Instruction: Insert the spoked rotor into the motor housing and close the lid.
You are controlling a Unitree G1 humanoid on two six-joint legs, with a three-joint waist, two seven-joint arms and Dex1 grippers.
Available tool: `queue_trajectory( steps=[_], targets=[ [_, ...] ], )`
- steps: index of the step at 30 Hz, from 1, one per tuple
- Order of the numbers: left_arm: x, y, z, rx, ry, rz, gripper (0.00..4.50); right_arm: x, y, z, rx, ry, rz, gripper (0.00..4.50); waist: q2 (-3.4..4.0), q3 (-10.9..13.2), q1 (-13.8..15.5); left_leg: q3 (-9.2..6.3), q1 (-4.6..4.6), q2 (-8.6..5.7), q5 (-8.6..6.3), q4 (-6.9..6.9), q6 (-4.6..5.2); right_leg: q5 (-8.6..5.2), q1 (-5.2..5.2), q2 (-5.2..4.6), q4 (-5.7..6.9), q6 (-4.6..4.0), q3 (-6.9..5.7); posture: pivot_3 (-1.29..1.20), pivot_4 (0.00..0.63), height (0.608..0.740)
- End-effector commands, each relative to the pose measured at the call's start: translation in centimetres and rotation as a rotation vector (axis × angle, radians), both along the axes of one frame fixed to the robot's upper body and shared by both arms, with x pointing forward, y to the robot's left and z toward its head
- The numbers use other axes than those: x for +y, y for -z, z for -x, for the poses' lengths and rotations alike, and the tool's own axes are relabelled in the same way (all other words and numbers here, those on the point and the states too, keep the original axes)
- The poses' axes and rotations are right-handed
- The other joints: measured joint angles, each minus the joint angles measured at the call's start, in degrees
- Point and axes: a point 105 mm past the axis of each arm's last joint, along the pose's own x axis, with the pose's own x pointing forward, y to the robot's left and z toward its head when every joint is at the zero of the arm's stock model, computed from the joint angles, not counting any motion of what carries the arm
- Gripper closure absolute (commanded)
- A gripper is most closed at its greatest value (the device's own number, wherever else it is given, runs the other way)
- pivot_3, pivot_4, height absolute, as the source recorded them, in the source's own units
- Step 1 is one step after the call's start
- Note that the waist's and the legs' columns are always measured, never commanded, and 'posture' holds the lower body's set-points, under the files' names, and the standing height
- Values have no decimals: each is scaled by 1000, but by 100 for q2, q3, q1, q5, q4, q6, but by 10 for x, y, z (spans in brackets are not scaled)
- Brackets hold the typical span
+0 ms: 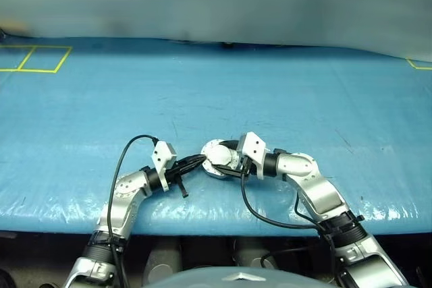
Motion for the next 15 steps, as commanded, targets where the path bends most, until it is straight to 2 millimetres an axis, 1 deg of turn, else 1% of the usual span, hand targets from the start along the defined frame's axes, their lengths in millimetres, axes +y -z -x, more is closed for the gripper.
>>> queue_trajectory(
  steps=[1,4,6,9,11,12,15],
  targets=[
    [-7,12,3,27,34,-66,4500,-9,12,-1,37,46,40,1505,1,-3,3,0,3,-1,0,1,0,0,5,-1,-1,0,0,0,150,740],
    [-7,13,3,28,33,-66,4500,-8,11,1,67,44,18,1505,0,-4,7,0,27,-2,0,0,0,-1,31,-4,-12,0,0,0,150,740],
    [-7,13,3,28,33,-68,4500,-8,10,2,71,40,17,785,-1,-4,11,-1,31,-2,-1,0,0,-1,35,-5,-14,0,0,0,150,740],
    [-7,13,3,27,31,-71,4500,-7,-1,2,57,48,-45,16,-1,-5,16,-2,32,-2,-1,-3,-1,-2,35,-5,-14,0,-1,0,150,740],
    [-6,14,4,26,30,-71,4500,-7,-12,1,51,56,-108,16,0,-4,16,-3,31,-2,-1,-5,-1,-2,34,-4,-14,-1,-1,0,150,740],
    [-6,14,4,26,29,-72,4500,-9,-21,0,58,76,-170,16,-1,-4,18,-2,30,-2,-1,-5,-1,-2,33,-4,-14,-1,-1,0,150,740],
    [-6,15,5,27,28,-72,4500,-19,-39,-6,99,144,-326,16,0,-3,22,-4,25,-2,-1,-4,-1,-2,30,-5,-14,0,-1,0,150,740]
  ],
)
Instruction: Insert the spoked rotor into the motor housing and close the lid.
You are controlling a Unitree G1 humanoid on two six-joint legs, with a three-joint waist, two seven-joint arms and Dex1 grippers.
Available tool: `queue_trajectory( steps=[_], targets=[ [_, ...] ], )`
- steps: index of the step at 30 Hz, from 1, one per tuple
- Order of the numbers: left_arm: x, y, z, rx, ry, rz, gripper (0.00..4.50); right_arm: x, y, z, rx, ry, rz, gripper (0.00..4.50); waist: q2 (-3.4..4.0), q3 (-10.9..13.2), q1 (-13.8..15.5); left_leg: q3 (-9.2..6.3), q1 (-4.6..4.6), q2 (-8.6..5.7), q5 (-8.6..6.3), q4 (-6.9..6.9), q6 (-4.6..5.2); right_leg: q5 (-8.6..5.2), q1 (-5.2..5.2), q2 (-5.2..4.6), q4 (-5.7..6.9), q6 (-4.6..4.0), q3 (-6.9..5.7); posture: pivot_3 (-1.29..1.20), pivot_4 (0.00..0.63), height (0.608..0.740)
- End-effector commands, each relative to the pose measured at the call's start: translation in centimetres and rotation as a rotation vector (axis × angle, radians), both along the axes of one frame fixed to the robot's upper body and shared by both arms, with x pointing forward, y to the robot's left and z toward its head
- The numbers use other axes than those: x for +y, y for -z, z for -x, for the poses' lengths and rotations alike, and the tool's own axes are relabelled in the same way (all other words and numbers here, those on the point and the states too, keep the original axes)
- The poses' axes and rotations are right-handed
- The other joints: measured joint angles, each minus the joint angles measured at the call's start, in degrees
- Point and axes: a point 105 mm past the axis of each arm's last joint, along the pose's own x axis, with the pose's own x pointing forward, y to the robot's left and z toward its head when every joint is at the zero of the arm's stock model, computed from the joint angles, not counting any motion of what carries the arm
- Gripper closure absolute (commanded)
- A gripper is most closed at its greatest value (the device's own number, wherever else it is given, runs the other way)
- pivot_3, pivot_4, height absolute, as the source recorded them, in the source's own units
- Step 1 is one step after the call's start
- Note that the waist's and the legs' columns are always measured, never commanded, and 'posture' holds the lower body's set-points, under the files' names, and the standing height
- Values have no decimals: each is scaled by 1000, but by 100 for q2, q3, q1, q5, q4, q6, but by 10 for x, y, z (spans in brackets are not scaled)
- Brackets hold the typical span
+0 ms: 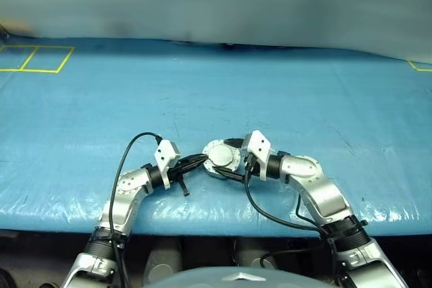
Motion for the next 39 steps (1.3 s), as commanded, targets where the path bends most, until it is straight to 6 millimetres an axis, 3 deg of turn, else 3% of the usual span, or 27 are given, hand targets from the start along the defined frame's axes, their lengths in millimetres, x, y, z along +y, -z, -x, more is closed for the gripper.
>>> queue_trajectory(
  steps=[1,7,11,15,23,26,30,31,36,39],
  targets=[
    [-4,12,6,37,17,-34,4500,-13,-30,-6,3,75,-161,16,0,0,2,1,0,0,0,0,0,0,0,0,0,0,1,0,150,740],
    [-4,13,7,34,17,-35,4500,-37,-13,-7,235,193,-249,16,1,0,4,0,-2,0,0,-4,0,-1,-2,0,-2,-1,0,0,150,740],
    [-5,13,6,30,19,-37,4500,-45,8,3,504,235,-439,16,1,0,3,0,-7,0,0,-5,0,-1,-7,0,-2,-2,1,0,150,740],
    [-4,13,6,23,16,-42,4500,-44,23,6,649,279,-545,16,1,1,-1,0,-7,1,-1,-4,0,-1,-8,1,-2,-2,1,0,150,740],
    [-4,13,6,21,13,-45,4500,-22,40,16,832,247,-642,16,1,-1,-11,-1,-8,2,-2,-6,-1,-2,-8,1,-5,-2,0,0,150,740],
    [-3,13,6,19,13,-50,4500,-20,36,16,845,226,-698,576,1,-1,-17,-1,-7,2,-2,-6,-1,-2,-8,1,-5,-2,0,0,150,740],
    [-3,13,6,17,12,-54,4500,-21,26,13,854,211,-810,1862,4,0,-20,0,-26,2,-2,-8,-2,-2,-27,1,-3,-3,1,0,150,740],
    [-3,13,6,18,12,-54,4500,-21,26,13,858,213,-824,1862,4,0,-25,2,-35,1,-2,-7,-1,-2,-36,0,-3,-2,2,0,150,740],
    [-3,14,6,22,14,-54,4500,-22,26,13,867,219,-839,3079,1,-2,-24,0,-50,2,-2,-8,-1,-1,-49,2,-4,-1,0,0,150,740],
    [-3,14,7,23,14,-54,4500,-20,30,15,883,224,-802,3226,-1,-4,-25,0,-49,1,-2,-1,-1,0,-46,1,-5,1,1,0,150,740]
  ],
)
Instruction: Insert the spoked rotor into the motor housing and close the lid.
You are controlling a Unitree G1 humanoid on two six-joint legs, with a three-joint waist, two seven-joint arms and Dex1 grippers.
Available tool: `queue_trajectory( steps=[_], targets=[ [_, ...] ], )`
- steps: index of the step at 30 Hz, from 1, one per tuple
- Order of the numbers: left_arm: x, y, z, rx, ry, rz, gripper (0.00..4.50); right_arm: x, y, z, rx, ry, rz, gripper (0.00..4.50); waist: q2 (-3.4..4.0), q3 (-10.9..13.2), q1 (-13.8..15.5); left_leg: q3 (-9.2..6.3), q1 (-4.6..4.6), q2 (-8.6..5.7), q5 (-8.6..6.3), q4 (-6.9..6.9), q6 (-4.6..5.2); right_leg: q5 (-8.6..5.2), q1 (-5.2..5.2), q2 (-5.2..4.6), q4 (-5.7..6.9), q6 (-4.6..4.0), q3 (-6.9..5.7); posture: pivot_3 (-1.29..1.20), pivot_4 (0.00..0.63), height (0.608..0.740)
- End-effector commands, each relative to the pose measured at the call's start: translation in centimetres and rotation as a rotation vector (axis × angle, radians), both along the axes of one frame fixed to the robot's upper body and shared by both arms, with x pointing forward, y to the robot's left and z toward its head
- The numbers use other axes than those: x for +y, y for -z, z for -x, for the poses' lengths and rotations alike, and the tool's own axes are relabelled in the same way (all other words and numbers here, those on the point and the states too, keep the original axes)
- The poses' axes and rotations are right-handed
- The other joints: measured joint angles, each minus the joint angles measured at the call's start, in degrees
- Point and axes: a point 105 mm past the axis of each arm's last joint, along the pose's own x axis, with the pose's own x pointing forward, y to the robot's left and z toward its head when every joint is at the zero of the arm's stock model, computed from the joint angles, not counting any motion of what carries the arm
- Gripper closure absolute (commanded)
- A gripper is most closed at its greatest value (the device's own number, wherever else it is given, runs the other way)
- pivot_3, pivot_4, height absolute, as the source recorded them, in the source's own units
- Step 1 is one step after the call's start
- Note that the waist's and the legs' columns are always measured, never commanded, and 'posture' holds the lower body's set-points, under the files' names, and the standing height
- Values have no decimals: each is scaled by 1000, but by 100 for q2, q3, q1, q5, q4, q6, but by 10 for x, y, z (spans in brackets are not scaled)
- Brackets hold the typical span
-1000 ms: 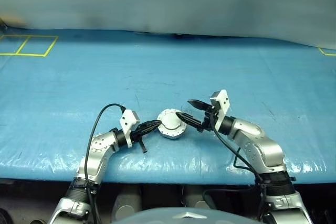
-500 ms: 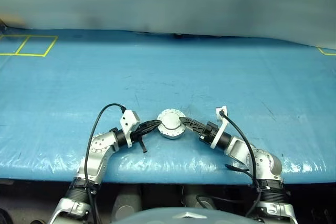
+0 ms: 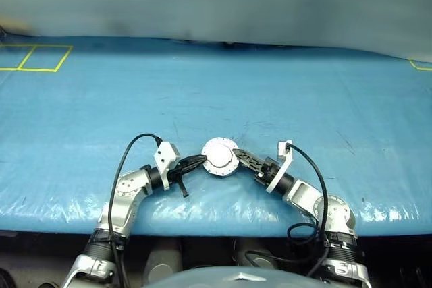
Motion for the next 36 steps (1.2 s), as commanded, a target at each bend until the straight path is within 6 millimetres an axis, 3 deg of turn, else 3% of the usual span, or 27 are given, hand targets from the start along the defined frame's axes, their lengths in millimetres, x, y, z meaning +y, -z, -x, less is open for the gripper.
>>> queue_trajectory(
  steps=[1,6,11,17,22,26,31,36],
  targets=[
    [-4,12,6,43,21,-27,4500,7,1,5,5,-49,17,3250,0,0,-1,0,0,0,0,0,0,0,0,0,0,0,0,0,150,740],
    [1,10,5,59,-13,0,4500,7,6,4,16,-45,49,3268,0,-1,-10,0,1,1,0,-3,0,0,-1,1,0,0,0,0,150,740],
    [19,10,12,134,-102,77,4500,5,1,0,11,1,5,3268,-2,-5,-50,0,1,4,0,-7,0,-1,-3,3,0,-1,0,0,150,740],
    [60,22,20,223,-338,144,4500,4,-9,-5,-17,47,-61,3268,-1,-4,-110,1,2,10,-1,-21,0,-5,-13,5,2,-9,-1,0,150,740],
    [99,16,11,226,-595,278,2913,11,-25,-6,-70,36,-108,3269,5,0,-144,4,5,16,-1,-28,-1,-8,-21,9,6,-14,-1,0,150,740],
    [118,-28,-6,129,-700,553,1563,17,-45,-7,-135,11,-158,3269,5,12,-150,4,-8,19,-1,-28,-1,-8,-37,14,11,-13,-2,0,150,740],
    [80,-87,-4,136,-382,808,31,24,-72,-9,-216,-9,-214,3269,6,15,-101,0,-93,6,-1,-9,-1,21,-102,6,7,35,-3,0,150,740],
    [46,-108,-6,201,-187,836,31,28,-96,-9,-284,-9,-263,3269,7,16,-86,-5,-96,4,-2,-9,1,21,-101,7,3,37,-5,0,150,740]
  ],
)
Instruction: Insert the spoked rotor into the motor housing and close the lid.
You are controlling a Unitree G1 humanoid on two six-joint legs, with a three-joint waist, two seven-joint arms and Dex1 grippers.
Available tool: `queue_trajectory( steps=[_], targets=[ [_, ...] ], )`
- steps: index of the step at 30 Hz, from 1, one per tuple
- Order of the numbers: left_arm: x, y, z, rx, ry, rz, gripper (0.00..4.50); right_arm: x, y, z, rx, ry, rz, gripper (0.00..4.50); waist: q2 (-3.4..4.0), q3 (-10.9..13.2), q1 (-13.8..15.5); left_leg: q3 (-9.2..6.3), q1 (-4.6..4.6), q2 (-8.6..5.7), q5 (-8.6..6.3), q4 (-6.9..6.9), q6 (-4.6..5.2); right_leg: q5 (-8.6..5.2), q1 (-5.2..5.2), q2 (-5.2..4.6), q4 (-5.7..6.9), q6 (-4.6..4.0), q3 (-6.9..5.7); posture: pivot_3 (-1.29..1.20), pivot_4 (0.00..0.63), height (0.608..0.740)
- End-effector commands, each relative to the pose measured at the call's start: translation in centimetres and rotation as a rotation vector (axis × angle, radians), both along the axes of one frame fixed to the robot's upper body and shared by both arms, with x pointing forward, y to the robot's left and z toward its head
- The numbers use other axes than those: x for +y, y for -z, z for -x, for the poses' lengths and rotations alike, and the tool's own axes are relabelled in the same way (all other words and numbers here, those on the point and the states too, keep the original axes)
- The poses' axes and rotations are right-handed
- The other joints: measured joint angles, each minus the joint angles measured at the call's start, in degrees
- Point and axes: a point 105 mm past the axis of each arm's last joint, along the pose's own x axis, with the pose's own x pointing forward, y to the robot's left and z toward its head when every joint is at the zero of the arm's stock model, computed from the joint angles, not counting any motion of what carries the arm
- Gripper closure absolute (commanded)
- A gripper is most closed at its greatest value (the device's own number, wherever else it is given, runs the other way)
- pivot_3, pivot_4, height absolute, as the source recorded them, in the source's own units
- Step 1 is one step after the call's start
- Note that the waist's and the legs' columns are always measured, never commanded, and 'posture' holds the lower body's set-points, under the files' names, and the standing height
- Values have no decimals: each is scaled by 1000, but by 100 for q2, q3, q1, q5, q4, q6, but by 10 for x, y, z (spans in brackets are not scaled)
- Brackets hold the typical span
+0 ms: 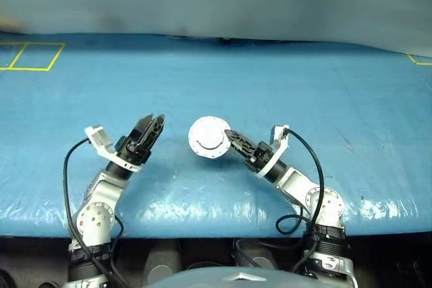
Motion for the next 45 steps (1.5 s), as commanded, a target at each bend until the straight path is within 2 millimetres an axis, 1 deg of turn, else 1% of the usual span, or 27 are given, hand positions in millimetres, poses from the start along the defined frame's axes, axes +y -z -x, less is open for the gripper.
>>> queue_trajectory(
  steps=[1,2,4,6,10,17,21,28,31,32,33,34,35,36,37,42,45],
  targets=[
    [-27,-9,2,1,146,2,31,2,-40,0,-135,7,-86,3269,1,1,0,-1,0,0,0,0,0,0,0,0,1,0,-1,0,150,740],
    [-31,-7,2,16,170,-5,31,2,-44,-1,-141,16,-92,3269,1,1,-3,-2,1,0,0,1,0,0,0,2,3,0,-1,0,150,740],
    [-38,6,1,76,205,-18,31,4,-52,-2,-160,21,-106,3269,2,1,-21,-1,4,1,0,2,0,0,1,3,4,0,0,0,150,740],
    [-43,14,2,111,234,-20,31,6,-57,-1,-173,17,-111,3269,4,2,-25,-1,5,2,0,1,0,-1,1,4,5,-1,0,0,150,740],
    [-48,20,4,132,278,-17,31,10,-62,2,-184,1,-115,3269,5,3,-18,-2,5,2,0,0,0,-2,0,4,6,-3,-1,0,150,740],
    [-52,19,4,144,314,33,31,18,-66,10,-206,-52,-118,3269,5,3,-10,-1,5,1,0,1,0,-2,1,3,6,-3,-1,0,150,740],
    [-62,12,8,120,387,106,31,24,-63,13,-203,-82,-102,3269,5,3,-11,-1,4,1,0,2,0,-2,1,2,6,-3,0,0,150,740],
    [-66,7,6,111,413,244,31,28,-60,16,-200,-99,-94,3269,5,3,-2,-2,4,0,0,7,0,-1,3,2,7,-2,-1,0,150,740],
    [-66,6,6,101,417,283,641,27,-59,15,-197,-93,-89,3269,5,3,-1,-2,4,0,1,8,0,-1,3,2,7,-1,0,0,150,740],
    [-66,6,7,97,422,288,964,27,-59,15,-195,-89,-89,3269,5,3,-1,-2,4,1,1,8,0,-1,3,3,7,-2,-1,0,150,740],
    [-66,6,7,100,420,294,964,26,-58,13,-187,-74,-86,3269,5,3,-5,-2,4,1,1,8,0,0,3,3,7,-1,-1,0,150,740],
    [-66,7,7,103,417,298,1419,25,-57,11,-182,-63,-84,3269,5,3,-4,-3,5,1,1,8,0,-1,3,4,9,-2,-1,0,150,740],
    [-66,8,7,107,417,298,1487,24,-56,9,-177,-55,-81,3269,5,3,-2,-2,5,1,1,8,0,-1,4,3,9,-2,0,0,150,740],
    [-66,8,7,111,416,298,1786,24,-55,8,-172,-46,-80,3269,5,3,-1,-2,6,1,1,9,0,0,5,3,8,-1,-1,0,150,740],
    [-66,9,8,112,417,297,1917,23,-55,7,-170,-42,-79,3269,5,3,-1,-2,5,0,1,9,0,0,4,2,8,-1,0,0,150,740],
    [-68,19,8,160,404,229,1917,23,-48,-5,-143,14,-27,3269,5,3,-6,-2,7,1,1,8,0,0,4,4,10,-1,0,0,150,740],
    [-65,20,10,160,409,211,1917,22,-45,-8,-141,26,-2,3269,5,3,-8,-2,7,1,1,9,0,0,5,4,10,-1,0,0,150,740]
  ],
)
